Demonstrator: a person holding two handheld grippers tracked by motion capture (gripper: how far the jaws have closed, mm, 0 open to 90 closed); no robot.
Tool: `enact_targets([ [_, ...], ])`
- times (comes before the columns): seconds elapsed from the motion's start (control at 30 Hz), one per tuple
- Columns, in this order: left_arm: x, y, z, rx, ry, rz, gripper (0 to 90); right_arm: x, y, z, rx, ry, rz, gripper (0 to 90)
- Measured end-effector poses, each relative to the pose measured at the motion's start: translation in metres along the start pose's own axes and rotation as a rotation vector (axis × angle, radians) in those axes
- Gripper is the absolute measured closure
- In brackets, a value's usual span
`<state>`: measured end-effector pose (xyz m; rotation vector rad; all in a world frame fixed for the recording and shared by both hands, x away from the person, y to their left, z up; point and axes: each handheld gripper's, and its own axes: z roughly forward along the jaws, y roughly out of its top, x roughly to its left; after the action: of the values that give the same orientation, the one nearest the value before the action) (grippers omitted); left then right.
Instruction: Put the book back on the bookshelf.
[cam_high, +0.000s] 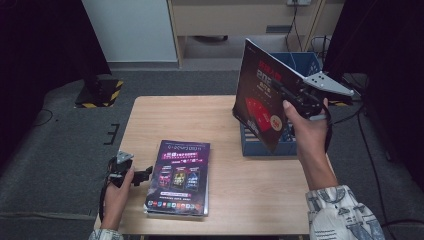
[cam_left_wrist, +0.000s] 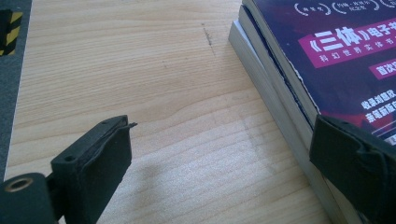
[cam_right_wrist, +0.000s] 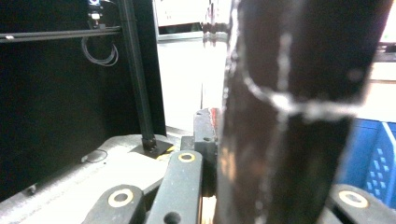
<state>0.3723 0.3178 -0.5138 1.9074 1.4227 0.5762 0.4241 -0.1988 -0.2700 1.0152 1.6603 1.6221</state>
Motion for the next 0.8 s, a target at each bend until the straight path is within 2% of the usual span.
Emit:
enact_targets([
  [0.57,-0.002,0.0,0.001,-0.002,0.002,0.008,5.1,-0.014,-0.001,-0.008,0.019,-0.074,-0.011,86.8],
  [0.8,-0.002,0.001,0.0,-0.004,0.005,0.012,5.1,-0.02,-0.006,0.008,0.043,-0.161,-0.006,86.8],
])
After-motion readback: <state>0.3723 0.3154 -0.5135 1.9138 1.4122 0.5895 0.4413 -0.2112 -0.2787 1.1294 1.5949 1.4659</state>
